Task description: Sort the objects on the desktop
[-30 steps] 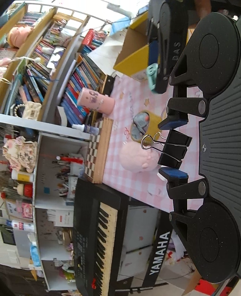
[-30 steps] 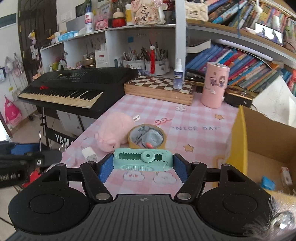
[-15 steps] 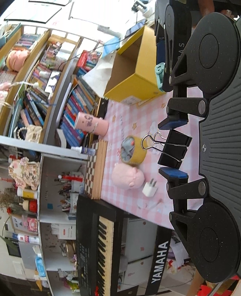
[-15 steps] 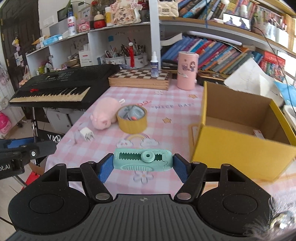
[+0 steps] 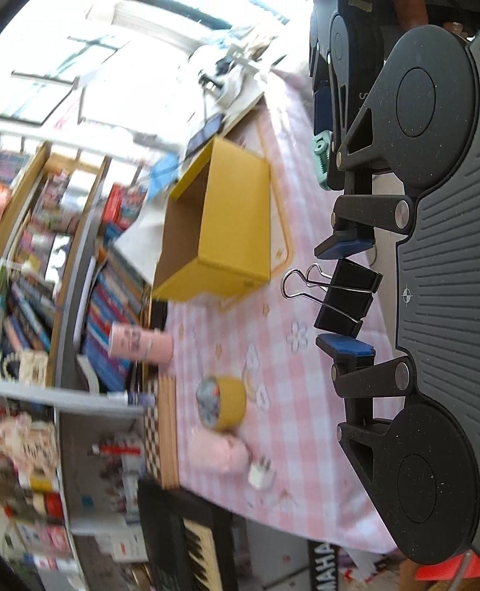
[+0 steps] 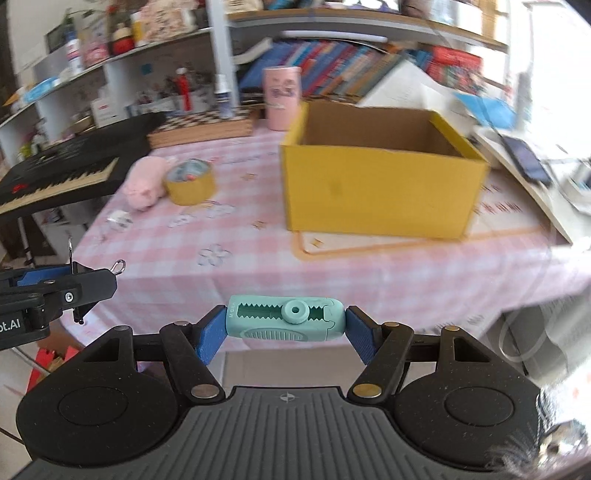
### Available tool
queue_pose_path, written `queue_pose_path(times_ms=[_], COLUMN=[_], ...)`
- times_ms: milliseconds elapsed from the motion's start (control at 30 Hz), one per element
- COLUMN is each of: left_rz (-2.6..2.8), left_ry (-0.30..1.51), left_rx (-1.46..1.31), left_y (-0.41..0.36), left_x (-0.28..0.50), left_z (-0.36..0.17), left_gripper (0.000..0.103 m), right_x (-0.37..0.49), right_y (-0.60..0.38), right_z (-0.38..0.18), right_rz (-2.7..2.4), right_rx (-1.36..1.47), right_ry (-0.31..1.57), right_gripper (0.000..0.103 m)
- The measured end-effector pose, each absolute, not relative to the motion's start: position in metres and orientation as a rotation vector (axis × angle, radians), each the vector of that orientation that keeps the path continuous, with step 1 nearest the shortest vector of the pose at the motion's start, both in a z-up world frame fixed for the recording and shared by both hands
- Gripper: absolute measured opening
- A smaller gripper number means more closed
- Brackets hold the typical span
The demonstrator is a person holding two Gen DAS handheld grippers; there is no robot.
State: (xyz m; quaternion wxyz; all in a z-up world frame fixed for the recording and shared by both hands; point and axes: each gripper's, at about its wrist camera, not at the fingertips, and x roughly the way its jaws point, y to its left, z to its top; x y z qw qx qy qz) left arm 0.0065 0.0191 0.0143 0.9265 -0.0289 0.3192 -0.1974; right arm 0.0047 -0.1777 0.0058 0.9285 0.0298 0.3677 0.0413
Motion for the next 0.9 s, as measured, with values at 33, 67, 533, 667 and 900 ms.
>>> queue_pose_path(times_ms=[33,67,533,667,900], left_rz=[-0.417,-0.432,-0.547,-0.555,-0.543], left_ry=[0.654,0.655,0.649,0.645,0.647], left_rx=[-0.054,-0.047,-0.015,-0.009,-0.012], left_y=[0.015,0.012,-0.021,-0.027,-0.033], left_x=[0.006,0.005,0.003,0.004,0.012], left_z=[0.015,0.015,0.015,0.015,0.016], left_gripper=[0.042,0.042,0.042,0.042,0.042], right_x=[0.0,-0.004,-0.034,-0.033,-0.025], right_y=[-0.182,-0.186,-0.22,-0.224,-0.227], right_z=[0.007,0.007,0.01,0.009,0.009], right_rz=[0.066,0.052,-0.093,-0.101,-0.082], right_rx=[0.069,0.074,0.113,0.115,0.105], right_ry=[0.751,0.749,0.738,0.741,0.748], right_gripper=[0.066,0.066,0.066,0.066,0.066])
